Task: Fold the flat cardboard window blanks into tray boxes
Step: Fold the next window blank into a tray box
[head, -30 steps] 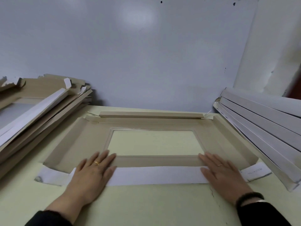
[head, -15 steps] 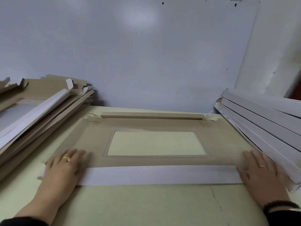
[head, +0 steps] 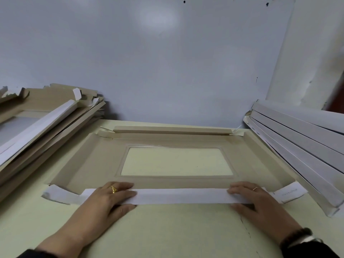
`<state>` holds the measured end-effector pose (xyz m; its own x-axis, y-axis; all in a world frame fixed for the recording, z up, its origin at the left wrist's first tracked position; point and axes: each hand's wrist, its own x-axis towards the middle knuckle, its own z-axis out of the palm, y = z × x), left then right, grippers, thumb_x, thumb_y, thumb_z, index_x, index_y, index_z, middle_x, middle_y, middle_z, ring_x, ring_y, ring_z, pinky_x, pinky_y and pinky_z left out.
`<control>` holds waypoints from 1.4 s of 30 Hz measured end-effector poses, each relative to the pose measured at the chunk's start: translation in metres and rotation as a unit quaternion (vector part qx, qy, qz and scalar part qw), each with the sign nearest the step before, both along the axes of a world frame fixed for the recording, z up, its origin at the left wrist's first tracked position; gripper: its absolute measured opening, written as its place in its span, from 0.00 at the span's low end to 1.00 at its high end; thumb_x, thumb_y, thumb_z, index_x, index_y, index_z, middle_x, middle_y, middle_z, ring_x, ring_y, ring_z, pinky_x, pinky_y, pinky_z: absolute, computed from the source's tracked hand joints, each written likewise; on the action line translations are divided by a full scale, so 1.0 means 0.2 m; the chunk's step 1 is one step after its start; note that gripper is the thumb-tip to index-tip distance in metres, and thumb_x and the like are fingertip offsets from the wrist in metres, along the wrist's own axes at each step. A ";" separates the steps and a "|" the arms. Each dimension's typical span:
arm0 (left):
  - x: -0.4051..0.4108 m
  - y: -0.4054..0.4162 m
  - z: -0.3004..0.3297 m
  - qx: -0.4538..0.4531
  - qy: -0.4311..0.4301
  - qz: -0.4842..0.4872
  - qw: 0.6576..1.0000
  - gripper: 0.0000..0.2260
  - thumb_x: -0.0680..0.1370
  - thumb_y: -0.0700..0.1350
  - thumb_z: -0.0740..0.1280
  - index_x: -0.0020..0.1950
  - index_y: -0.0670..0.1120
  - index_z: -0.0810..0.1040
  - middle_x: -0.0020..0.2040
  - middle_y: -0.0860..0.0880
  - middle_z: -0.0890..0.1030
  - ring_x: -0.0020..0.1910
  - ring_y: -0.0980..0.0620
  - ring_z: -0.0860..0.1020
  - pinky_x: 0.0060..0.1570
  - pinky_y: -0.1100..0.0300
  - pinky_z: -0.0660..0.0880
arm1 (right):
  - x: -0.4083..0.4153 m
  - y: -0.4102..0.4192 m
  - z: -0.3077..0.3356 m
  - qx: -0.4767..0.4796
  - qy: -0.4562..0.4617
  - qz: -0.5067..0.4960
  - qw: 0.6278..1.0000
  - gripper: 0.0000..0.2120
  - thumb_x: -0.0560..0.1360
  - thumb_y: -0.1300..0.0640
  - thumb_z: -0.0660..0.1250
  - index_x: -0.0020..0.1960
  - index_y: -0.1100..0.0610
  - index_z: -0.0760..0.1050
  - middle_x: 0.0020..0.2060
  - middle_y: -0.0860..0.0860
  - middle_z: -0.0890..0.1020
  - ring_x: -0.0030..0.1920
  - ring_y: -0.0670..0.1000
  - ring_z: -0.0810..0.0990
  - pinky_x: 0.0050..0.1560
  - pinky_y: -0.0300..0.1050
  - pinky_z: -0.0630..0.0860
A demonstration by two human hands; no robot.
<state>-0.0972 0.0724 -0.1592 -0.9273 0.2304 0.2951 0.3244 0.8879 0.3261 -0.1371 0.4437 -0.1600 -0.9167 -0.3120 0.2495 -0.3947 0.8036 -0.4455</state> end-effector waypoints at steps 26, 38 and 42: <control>-0.03 -0.40 0.02 -0.006 0.016 0.284 0.959 0.18 0.66 0.60 0.66 0.23 0.50 0.68 0.27 0.51 0.71 0.34 0.45 0.72 0.39 0.53 0.63 | -0.10 0.18 0.00 0.085 0.129 -0.269 0.951 0.16 0.68 0.52 0.74 0.29 0.55 0.70 0.25 0.49 0.72 0.35 0.57 0.75 0.44 0.50 0.59; -0.06 -0.08 0.00 -0.024 0.030 0.194 0.980 0.15 0.74 0.43 0.59 0.47 0.40 0.83 0.47 0.40 0.83 0.47 0.36 0.80 0.47 0.44 0.74 | -0.12 0.01 -0.03 0.257 0.035 -0.224 0.939 0.19 0.81 0.54 0.49 0.71 0.49 0.60 0.72 0.47 0.63 0.72 0.50 0.59 0.70 0.50 0.54; -0.10 0.26 -0.03 -0.048 -0.012 0.083 0.995 0.34 0.71 0.60 0.36 0.68 0.54 0.70 0.70 0.49 0.69 0.71 0.49 0.63 0.70 0.52 0.55 | -0.06 -0.29 -0.01 0.177 0.166 -0.073 0.967 0.16 0.66 0.58 0.69 0.54 0.55 0.81 0.53 0.52 0.82 0.53 0.54 0.82 0.51 0.56 0.77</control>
